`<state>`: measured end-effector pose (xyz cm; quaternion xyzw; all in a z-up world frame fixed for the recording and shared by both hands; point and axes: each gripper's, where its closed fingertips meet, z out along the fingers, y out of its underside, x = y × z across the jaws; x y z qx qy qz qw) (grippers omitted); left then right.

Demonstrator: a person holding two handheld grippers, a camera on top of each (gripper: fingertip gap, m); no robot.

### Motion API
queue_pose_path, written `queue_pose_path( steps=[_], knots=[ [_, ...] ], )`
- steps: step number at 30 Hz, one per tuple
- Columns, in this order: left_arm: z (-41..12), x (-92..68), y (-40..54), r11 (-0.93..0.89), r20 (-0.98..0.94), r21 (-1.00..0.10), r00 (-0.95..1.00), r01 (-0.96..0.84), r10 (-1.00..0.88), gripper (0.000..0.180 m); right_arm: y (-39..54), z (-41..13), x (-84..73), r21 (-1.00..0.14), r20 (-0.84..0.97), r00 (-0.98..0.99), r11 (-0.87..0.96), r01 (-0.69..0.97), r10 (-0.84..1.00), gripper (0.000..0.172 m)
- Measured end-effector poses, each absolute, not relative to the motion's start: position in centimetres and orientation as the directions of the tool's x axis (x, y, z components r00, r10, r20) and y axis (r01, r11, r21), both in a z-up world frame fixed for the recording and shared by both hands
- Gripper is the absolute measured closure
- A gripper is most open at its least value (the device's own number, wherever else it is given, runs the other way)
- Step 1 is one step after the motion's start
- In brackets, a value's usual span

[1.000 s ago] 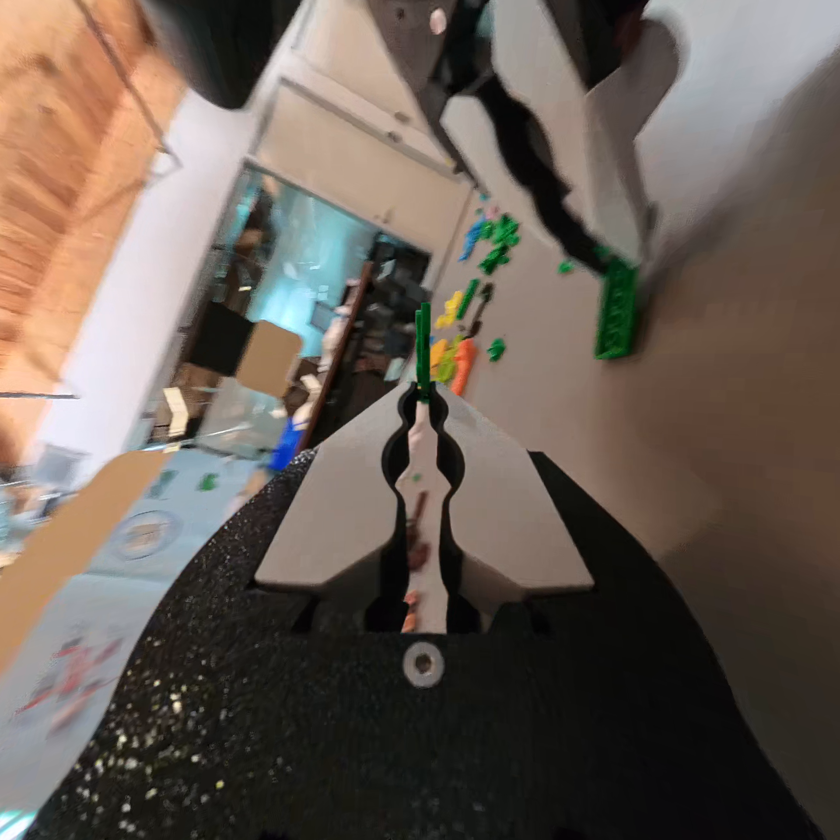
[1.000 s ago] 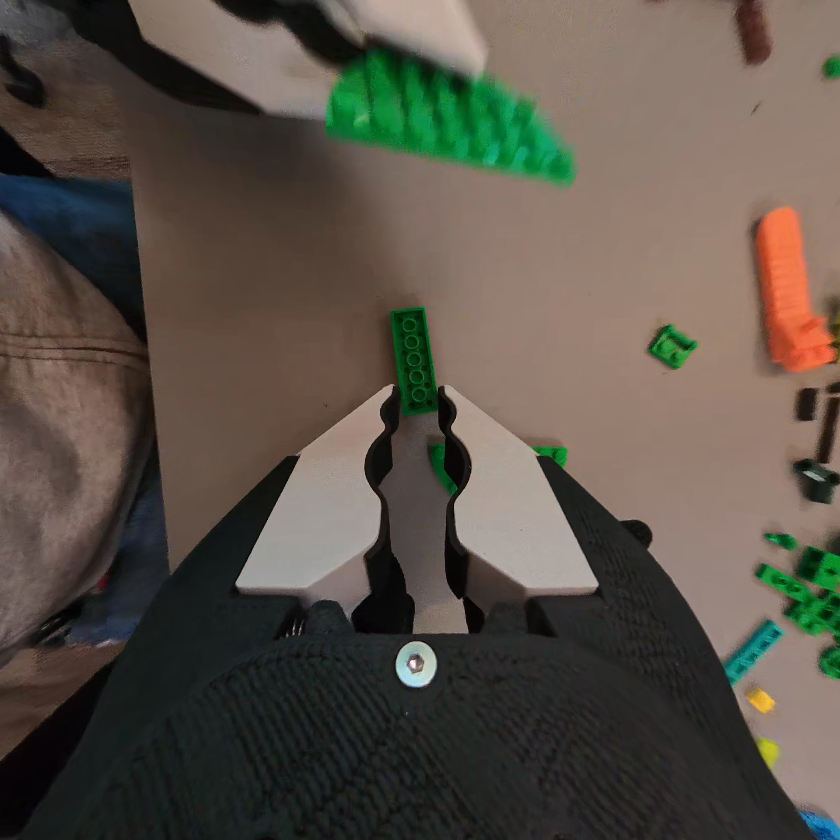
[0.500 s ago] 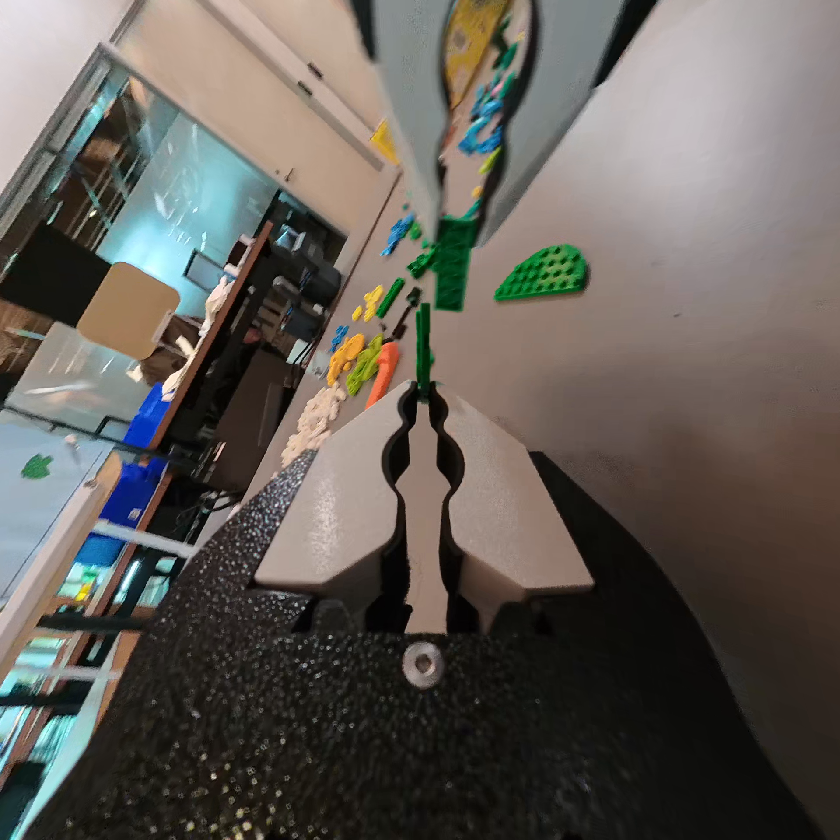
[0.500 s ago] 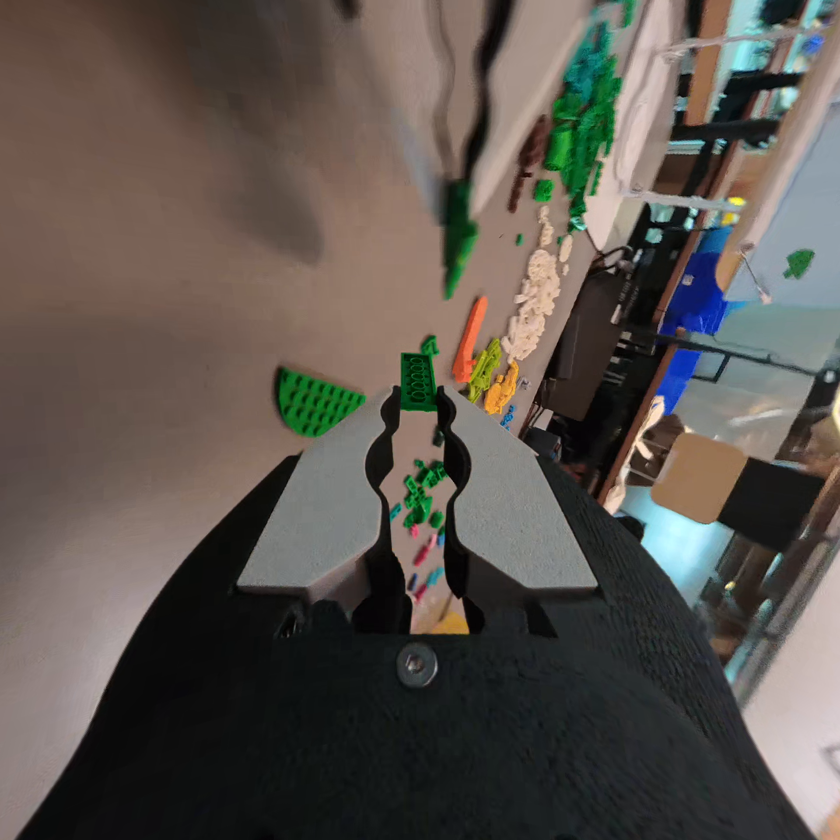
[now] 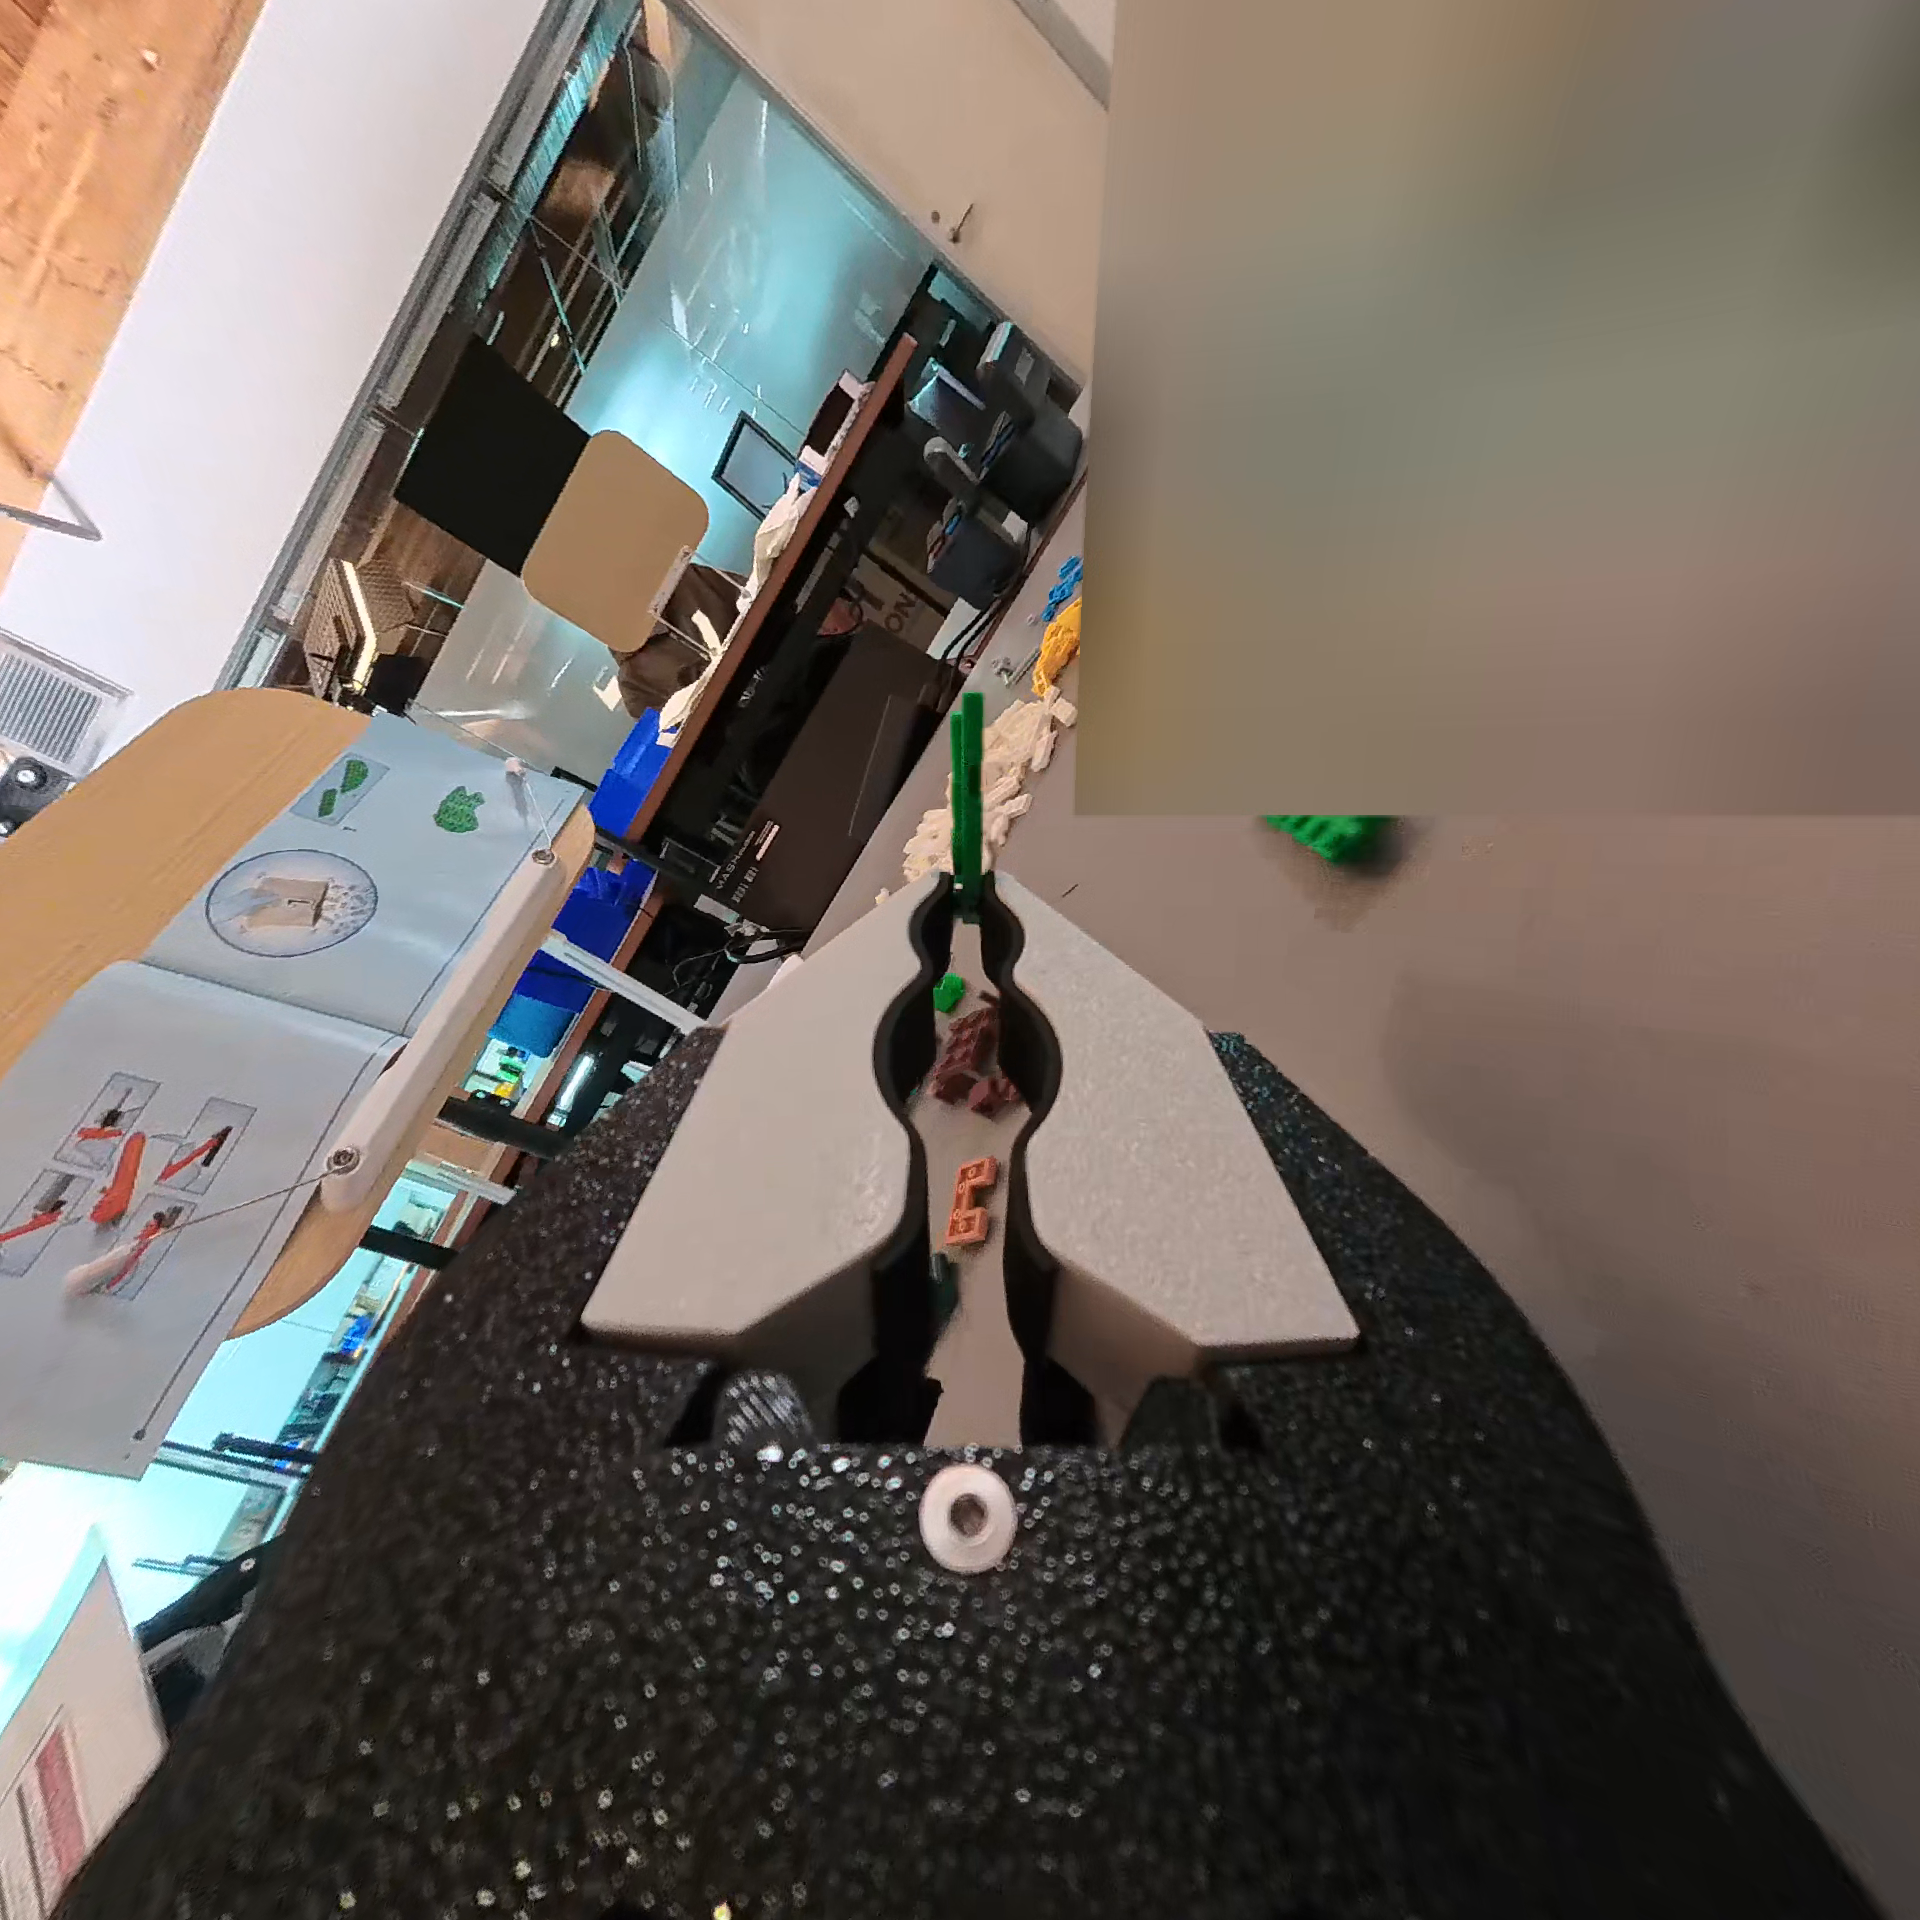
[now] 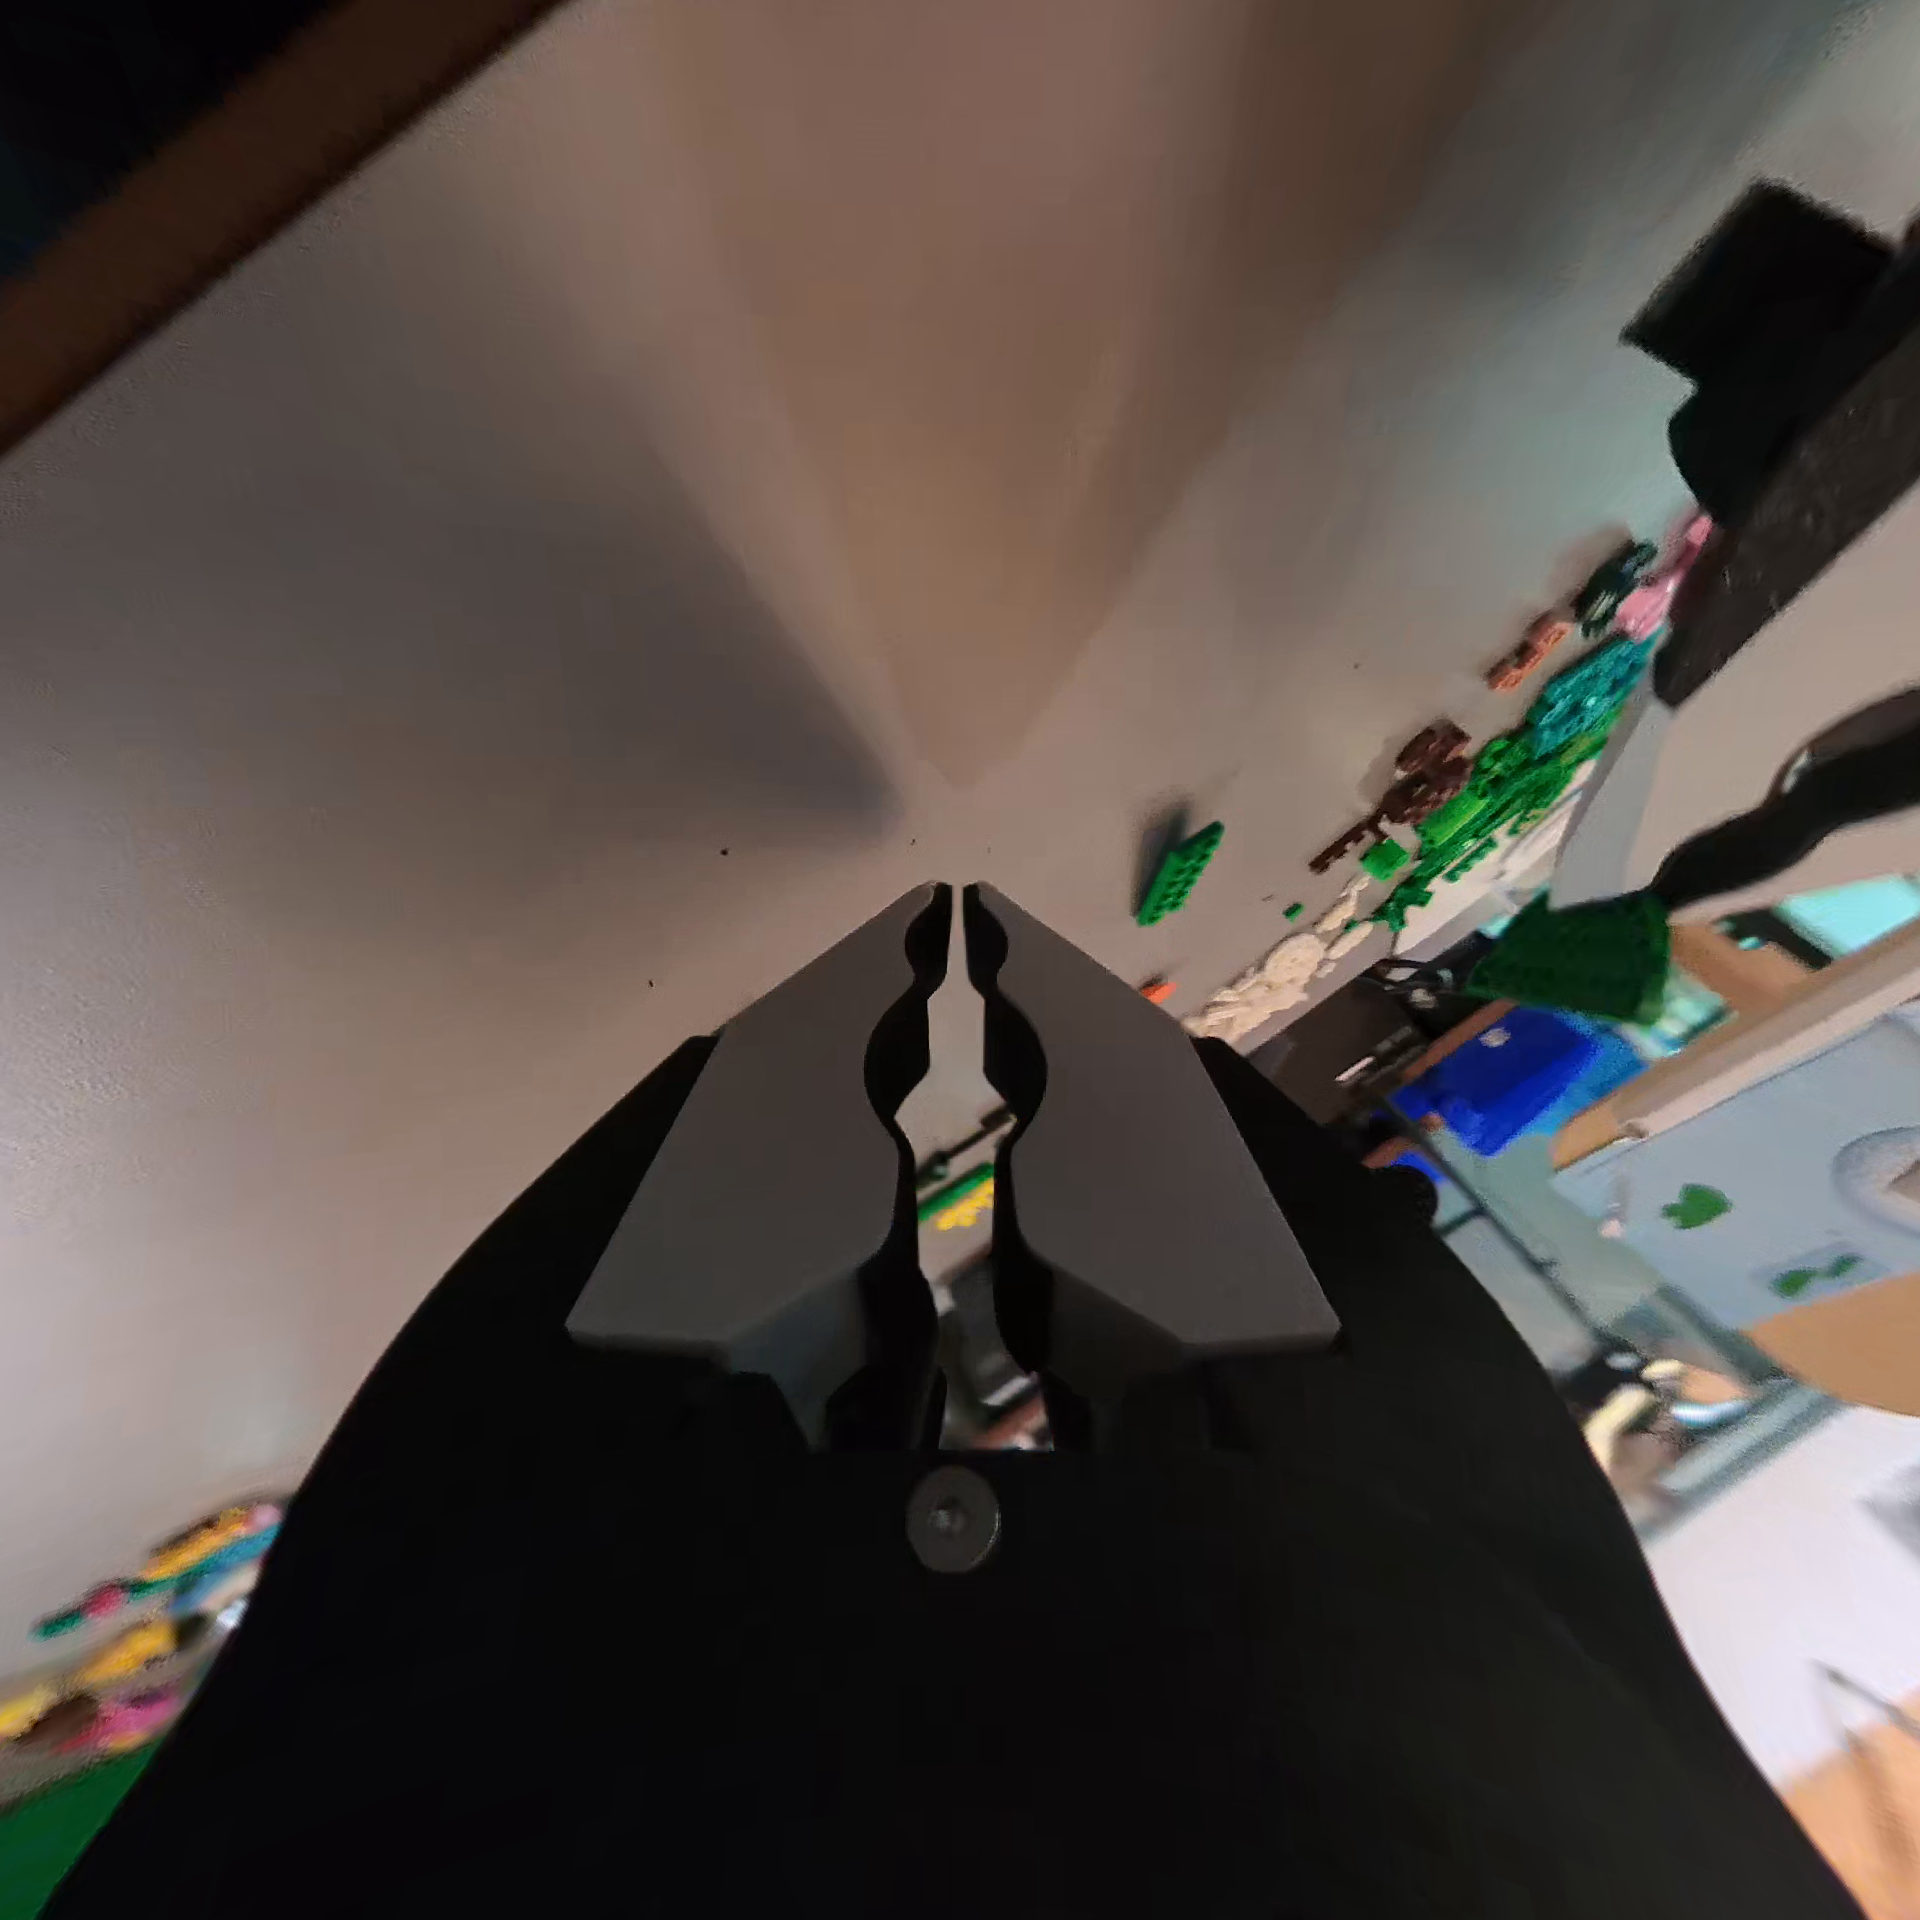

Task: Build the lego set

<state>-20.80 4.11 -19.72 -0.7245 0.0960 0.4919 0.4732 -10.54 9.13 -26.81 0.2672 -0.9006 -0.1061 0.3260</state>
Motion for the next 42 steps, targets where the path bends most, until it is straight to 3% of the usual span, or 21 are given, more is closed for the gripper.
queue_pose_path(
  steps=[3, 5, 8, 10, 14, 16, 22, 30, 34, 42],
  knots=[
    [-19.7, -21.2, 3.7, -0.542, -0.805, -0.591, 0.478, -0.598, 0.351, 0.179, 8.9, -25.8, -11.2, 0.113, 0.606, -0.75, 0.962, -0.249, -0.266, 0.161],
    [-19.7, -21.5, 3.4, -0.545, -0.801, -0.597, 0.472, -0.589, 0.368, 0.179, 8.6, -25.0, -12.2, -0.169, 0.576, -0.816, 0.984, -0.055, 0.054, 0.149],
    [-19.5, -21.9, 2.9, -0.554, -0.815, -0.579, 0.448, -0.597, 0.369, 0.179, 7.3, -24.5, -13.7, -0.561, 0.235, -0.835, 0.771, 0.301, 0.497, 0.126],
    [-19.2, -21.9, 2.6, -0.583, -0.861, -0.508, 0.378, -0.634, 0.34, 0.179, 6.7, -24.2, -15.2, -0.675, 0.008, -0.782, 0.58, 0.456, 0.624, 0.108],
    [-19.5, -22.3, 1.7, -0.654, -0.953, -0.302, 0.205, -0.694, 0.223, 0.179, 7.5, -25.1, -18.9, -0.716, -0.132, -0.664, 0.393, 0.578, 0.736, 0.103],
    [-19.4, -22.5, 1.1, -0.662, -0.965, -0.259, 0.159, -0.703, 0.21, 0.179, 7.2, -26.0, -19.3, -0.694, -0.179, -0.653, 0.376, 0.614, 0.736, 0.098],
    [-19.1, -22.2, 0.9, -0.629, -0.958, -0.28, 0.172, -0.725, 0.229, 0.179, 7.9, -27.3, -20.2, -0.637, -0.107, -0.669, 0.466, 0.614, 0.736, 0.088],
    [-19.4, -21.9, 1.3, -0.616, -0.956, -0.289, 0.192, -0.733, 0.22, 0.179, 8.1, -27.9, -20.9, -0.612, -0.007, -0.714, 0.562, 0.557, 0.7, 0.107],
    [-19.4, -21.8, 1.4, -0.607, -0.951, -0.305, 0.207, -0.734, 0.228, 0.179, 8.1, -27.8, -20.8, -0.635, -0.005, -0.73, 0.562, 0.531, 0.684, 0.124],
    [-19.7, -21.5, 1.7, -0.602, -0.959, -0.28, 0.196, -0.747, 0.203, 0.179, 7.8, -26.8, -20.7, -0.761, -0.029, -0.722, 0.453, 0.465, 0.692, 0.124]
  ],
)
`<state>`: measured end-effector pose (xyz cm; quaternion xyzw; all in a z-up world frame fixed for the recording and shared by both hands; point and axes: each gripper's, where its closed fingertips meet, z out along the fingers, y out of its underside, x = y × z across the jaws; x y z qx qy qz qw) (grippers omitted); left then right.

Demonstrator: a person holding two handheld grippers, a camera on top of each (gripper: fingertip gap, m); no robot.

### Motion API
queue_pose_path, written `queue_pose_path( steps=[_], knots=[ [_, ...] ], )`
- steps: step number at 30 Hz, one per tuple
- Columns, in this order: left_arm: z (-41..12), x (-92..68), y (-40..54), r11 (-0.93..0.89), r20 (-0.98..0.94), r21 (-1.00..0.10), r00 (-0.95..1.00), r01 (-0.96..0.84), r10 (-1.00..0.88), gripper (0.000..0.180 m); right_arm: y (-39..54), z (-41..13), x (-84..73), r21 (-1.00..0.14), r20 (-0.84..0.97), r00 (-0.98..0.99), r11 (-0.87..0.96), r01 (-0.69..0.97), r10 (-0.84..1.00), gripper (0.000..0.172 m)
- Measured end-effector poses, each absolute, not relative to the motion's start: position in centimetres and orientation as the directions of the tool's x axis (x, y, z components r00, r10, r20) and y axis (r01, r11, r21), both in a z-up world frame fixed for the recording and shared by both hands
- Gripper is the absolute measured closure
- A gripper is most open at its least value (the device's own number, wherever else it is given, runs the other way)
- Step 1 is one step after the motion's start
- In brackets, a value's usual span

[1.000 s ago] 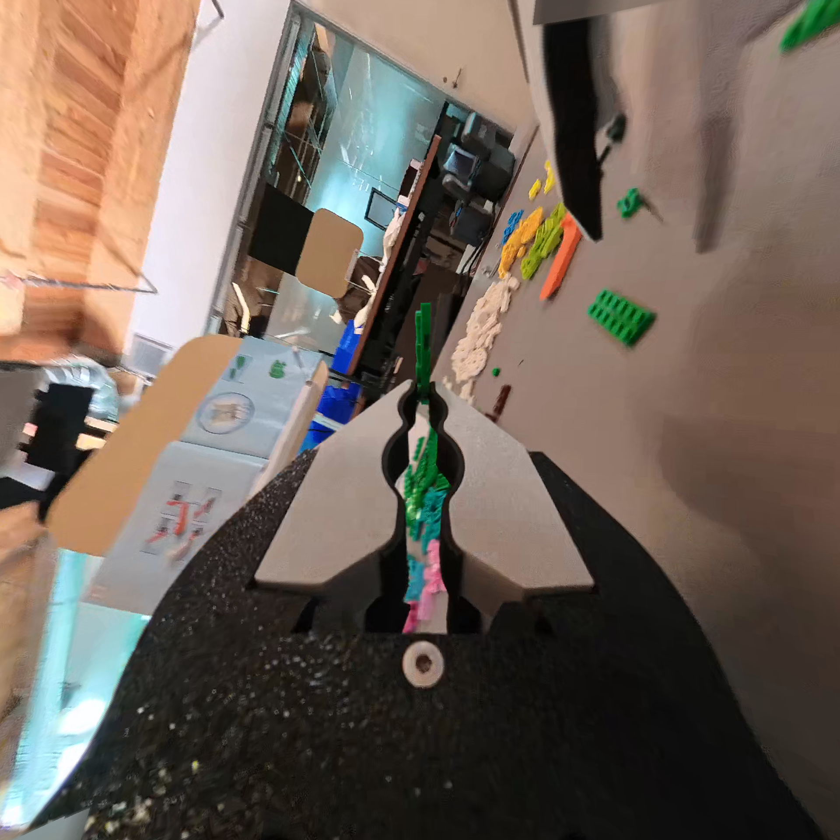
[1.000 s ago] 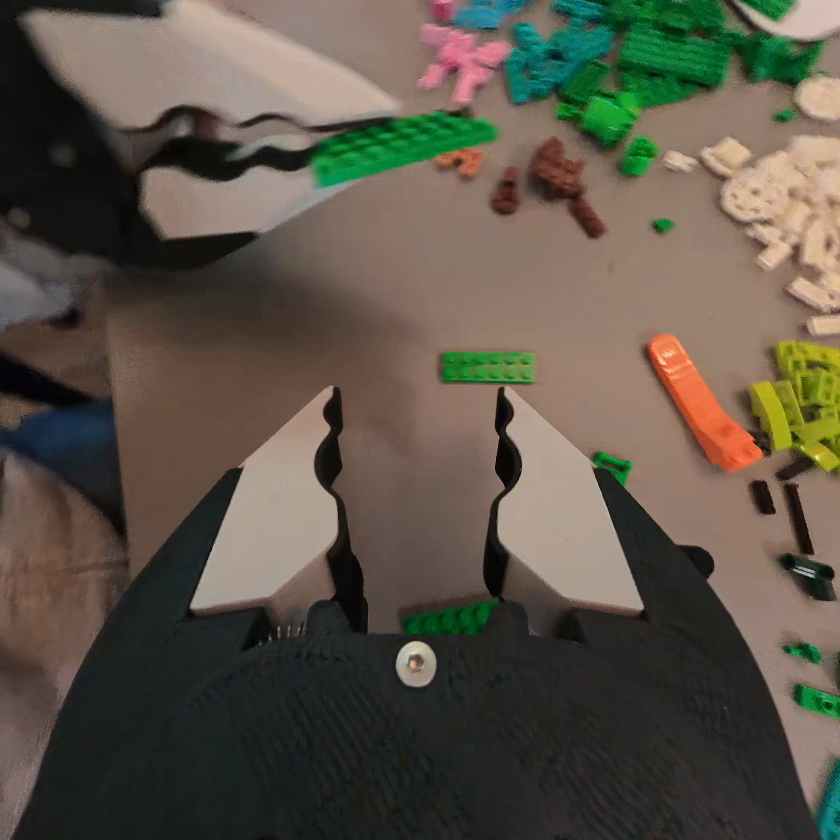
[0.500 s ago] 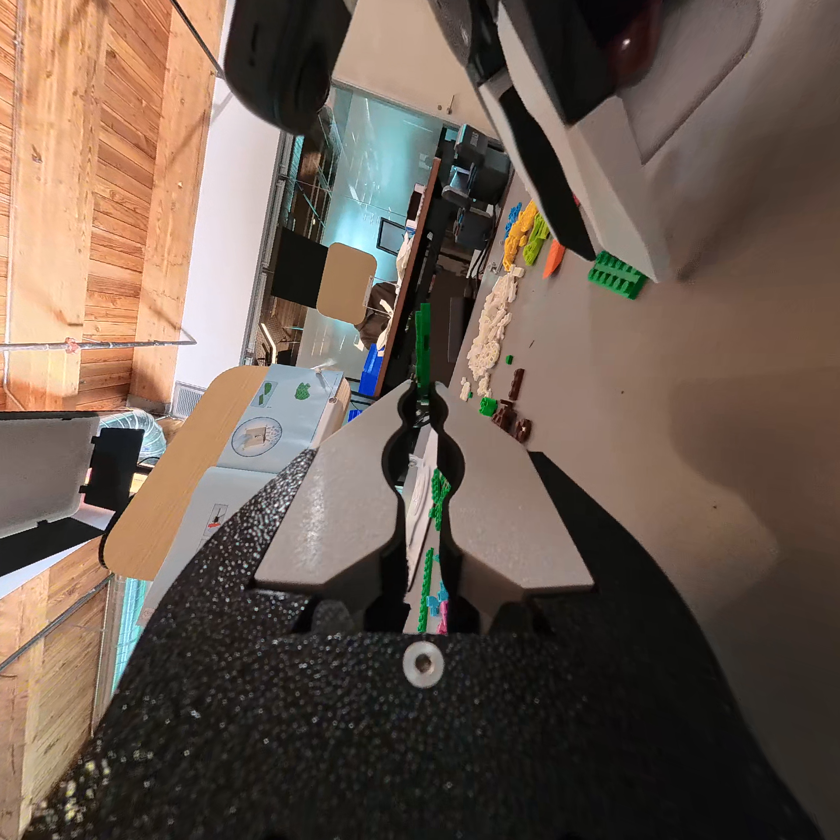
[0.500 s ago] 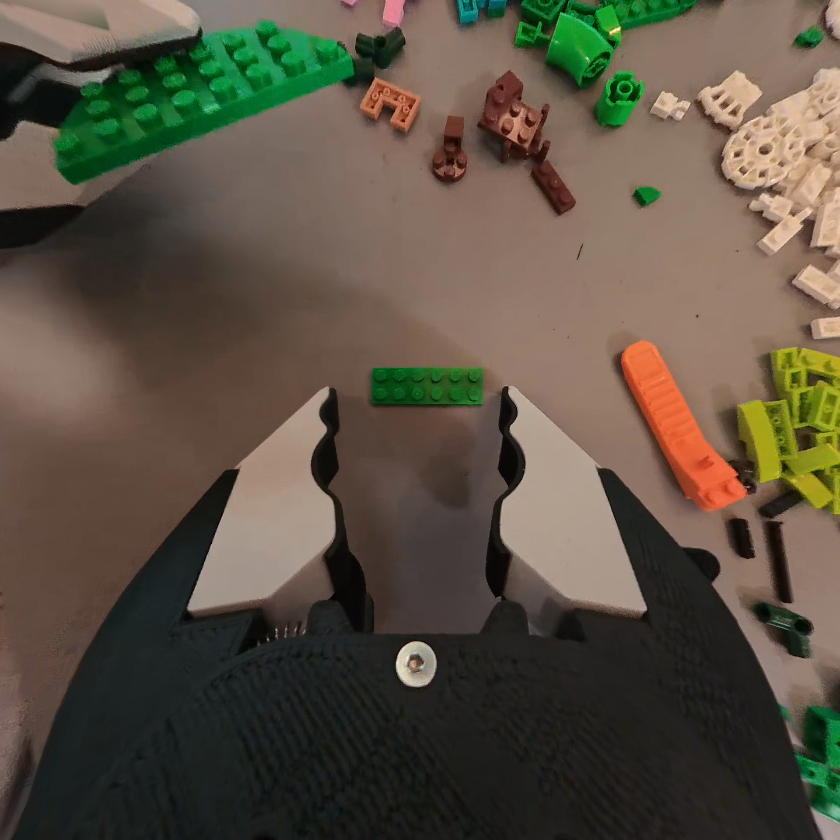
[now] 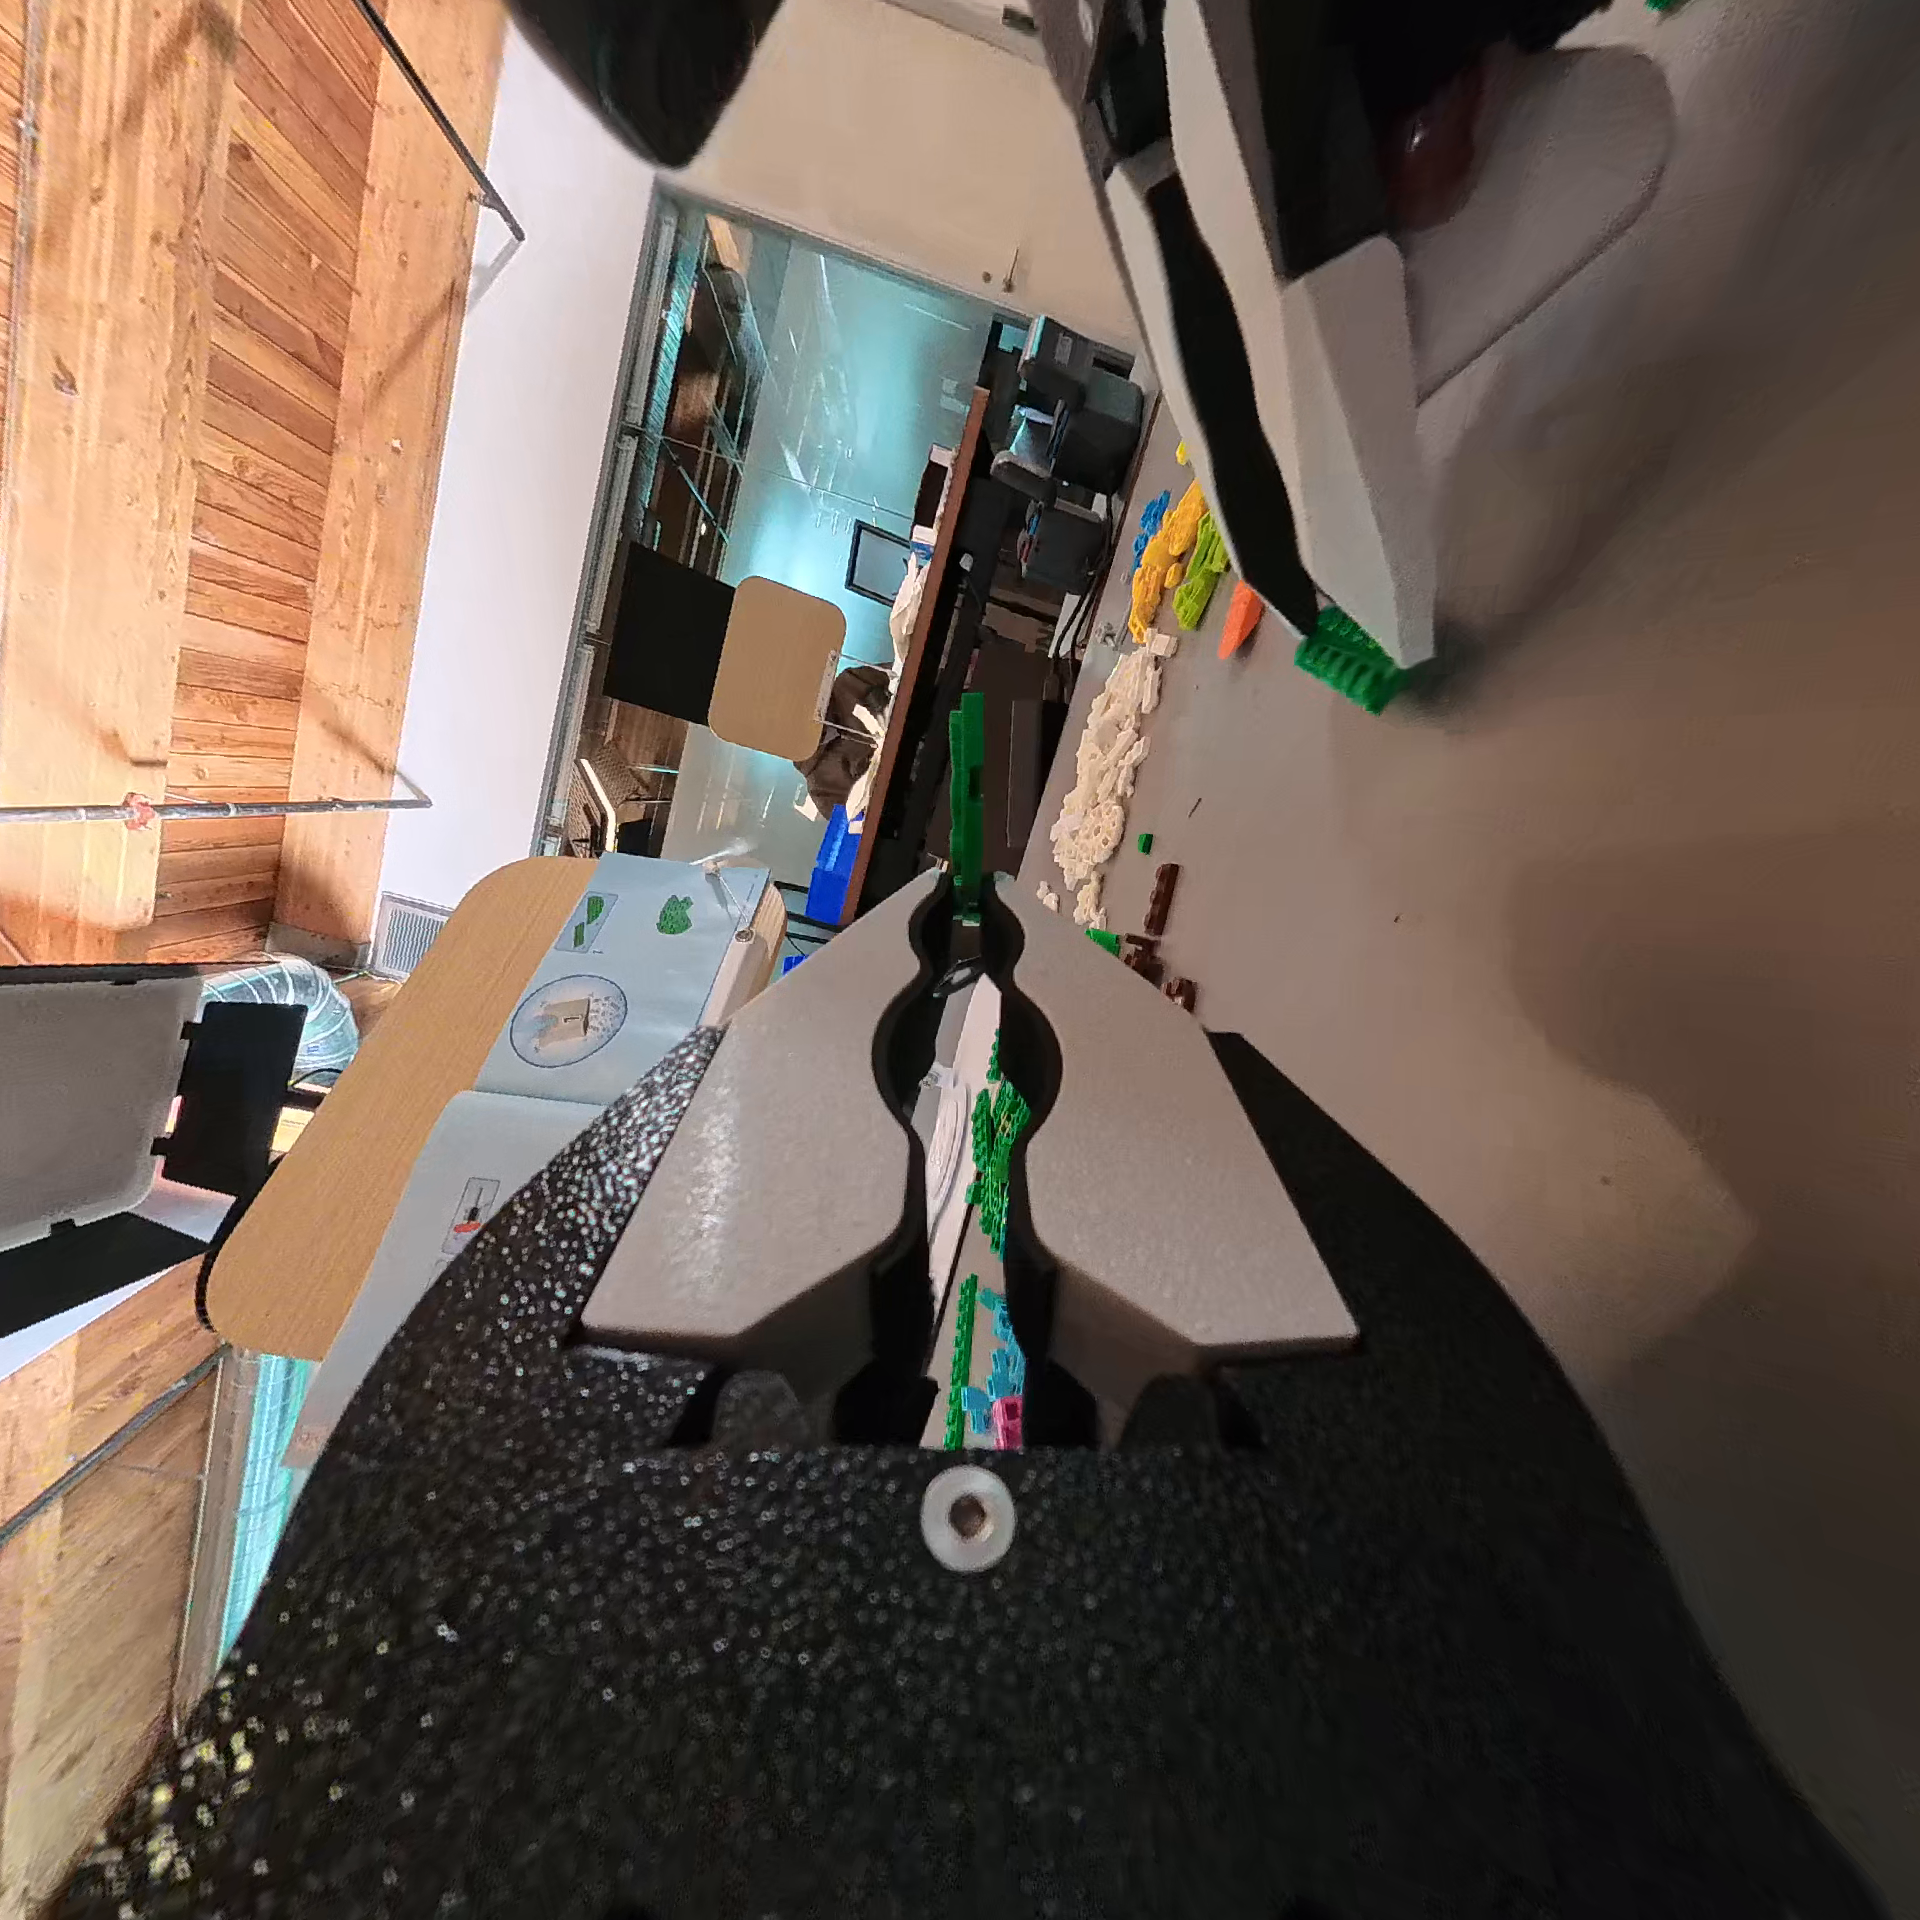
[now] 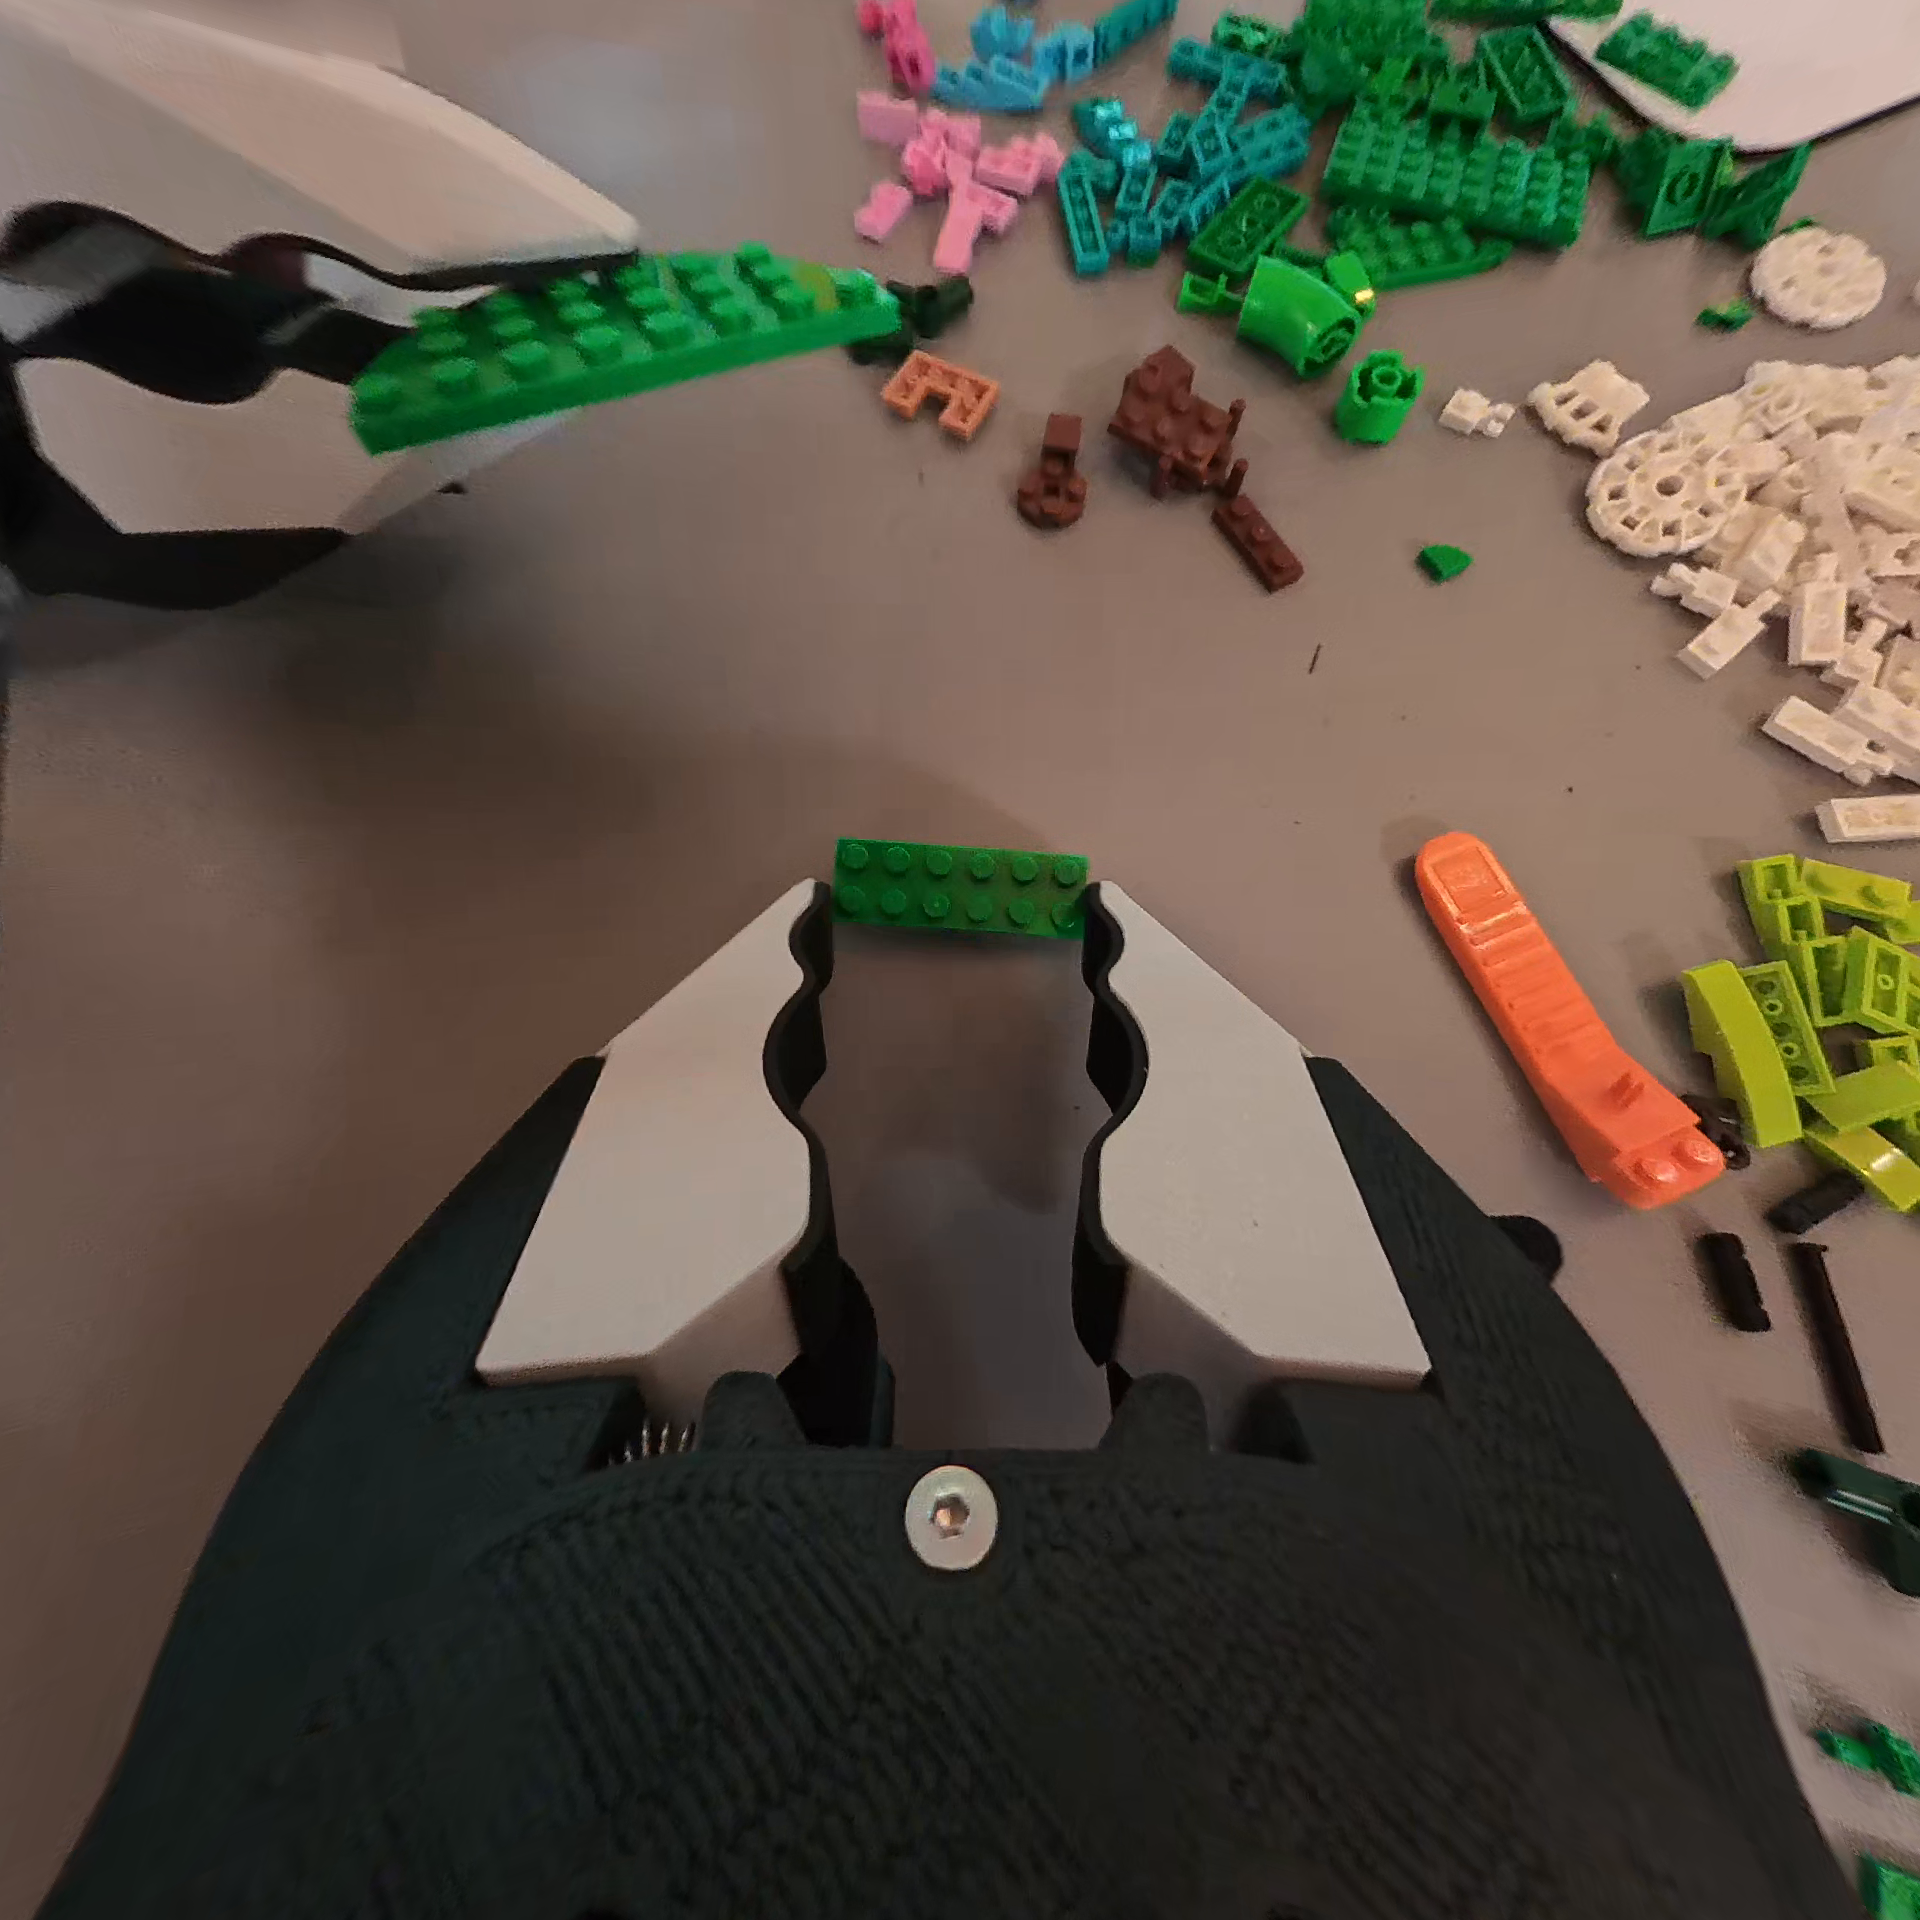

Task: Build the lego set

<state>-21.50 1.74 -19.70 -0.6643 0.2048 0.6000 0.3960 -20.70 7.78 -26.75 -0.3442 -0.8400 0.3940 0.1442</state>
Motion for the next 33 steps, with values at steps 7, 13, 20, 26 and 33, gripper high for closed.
queue_pose_path(
  steps=[7, 13, 20, 26, 33],
  knots=[
    [-19.8, -21.3, 2.0, -0.58, -0.95, -0.311, 0.232, -0.752, 0.208, 0.179, 8.4, -24.3, -22.1, -0.861, 0.115, -0.641, 0.398, 0.316, 0.759, 0.124],
    [-20.2, -21.6, 1.9, -0.602, -0.953, -0.302, 0.229, -0.74, 0.196, 0.179, 8.2, -22.5, -22.6, -0.911, 0.151, -0.569, 0.337, 0.237, 0.808, 0.124],
    [-19.8, -21.2, 1.8, -0.567, -0.939, -0.344, 0.264, -0.749, 0.221, 0.179, 8.8, -20.6, -22.7, -0.953, 0.086, -0.535, 0.227, 0.203, 0.84, 0.124],
    [-20.0, -21.2, 1.8, -0.577, -0.942, -0.335, 0.26, -0.745, 0.212, 0.179, 9.0, -20.5, -22.8, -0.96, 0.049, -0.527, 0.186, 0.211, 0.849, 0.124],
    [-20.0, -21.0, 2.1, -0.562, -0.941, -0.337, 0.266, -0.756, 0.207, 0.179, 8.9, -20.5, -22.8, -0.961, 0.046, -0.532, 0.183, 0.207, 0.845, 0.124]
  ],
)
